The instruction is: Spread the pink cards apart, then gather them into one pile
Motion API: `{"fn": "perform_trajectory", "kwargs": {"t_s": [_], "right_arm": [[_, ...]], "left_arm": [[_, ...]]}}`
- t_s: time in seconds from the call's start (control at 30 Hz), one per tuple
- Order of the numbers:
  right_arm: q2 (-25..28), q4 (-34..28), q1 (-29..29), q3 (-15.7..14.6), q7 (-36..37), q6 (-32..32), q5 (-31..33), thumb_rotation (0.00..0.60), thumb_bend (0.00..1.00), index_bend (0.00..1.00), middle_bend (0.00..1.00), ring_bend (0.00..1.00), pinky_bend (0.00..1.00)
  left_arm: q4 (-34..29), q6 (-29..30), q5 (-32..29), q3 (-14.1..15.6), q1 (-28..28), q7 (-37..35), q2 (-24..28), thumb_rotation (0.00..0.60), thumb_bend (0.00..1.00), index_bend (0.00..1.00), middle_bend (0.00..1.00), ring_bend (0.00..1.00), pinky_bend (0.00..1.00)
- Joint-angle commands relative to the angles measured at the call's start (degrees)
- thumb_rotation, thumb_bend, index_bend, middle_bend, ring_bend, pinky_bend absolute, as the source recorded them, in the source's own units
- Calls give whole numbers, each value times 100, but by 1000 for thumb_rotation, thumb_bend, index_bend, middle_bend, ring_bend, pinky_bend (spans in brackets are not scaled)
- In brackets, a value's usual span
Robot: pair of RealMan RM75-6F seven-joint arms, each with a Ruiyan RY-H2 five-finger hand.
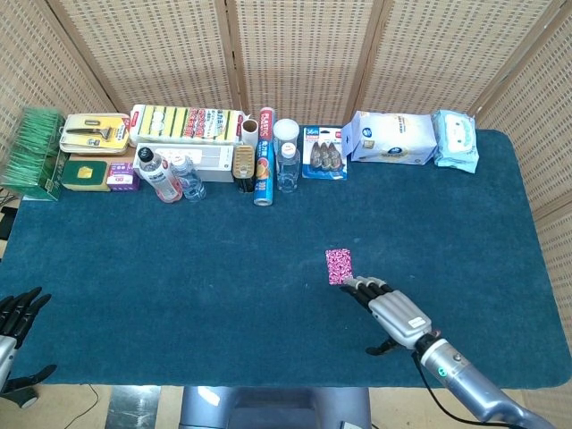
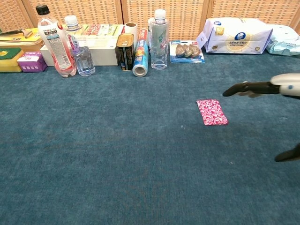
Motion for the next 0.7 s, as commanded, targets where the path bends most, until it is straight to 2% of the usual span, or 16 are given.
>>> {"fn": "perform_trajectory", "kwargs": {"t_s": [0.03, 0.17, 0.33, 0.57, 0.7], "right_arm": [[-634, 176, 690, 347, -741, -578, 1277, 600, 0, 0, 67, 0, 0], [-1042, 348, 1157, 402, -1404, -531, 2484, 600, 0, 0, 76, 0, 0], [-1370, 495, 1647, 327, -1898, -371, 3639, 600, 0, 0, 80, 0, 0], [-1688, 816, 2151, 137, -2378, -22, 4703, 600, 0, 0, 88, 0, 0], [-1769, 918, 2309, -29, -2536, 97, 5009, 600, 0, 0, 89, 0, 0]], "left_arm": [[20, 45, 17, 9, 13, -82, 22, 600, 18, 0, 0, 0, 0], [65, 93, 49, 19, 24, -177, 36, 600, 19, 0, 0, 0, 0], [86, 88, 41, 18, 14, -251, 54, 600, 19, 0, 0, 0, 0], [135, 120, 46, 25, 14, -409, 94, 600, 18, 0, 0, 0, 0], [130, 110, 30, 27, 6, -479, 120, 600, 19, 0, 0, 0, 0]]}}
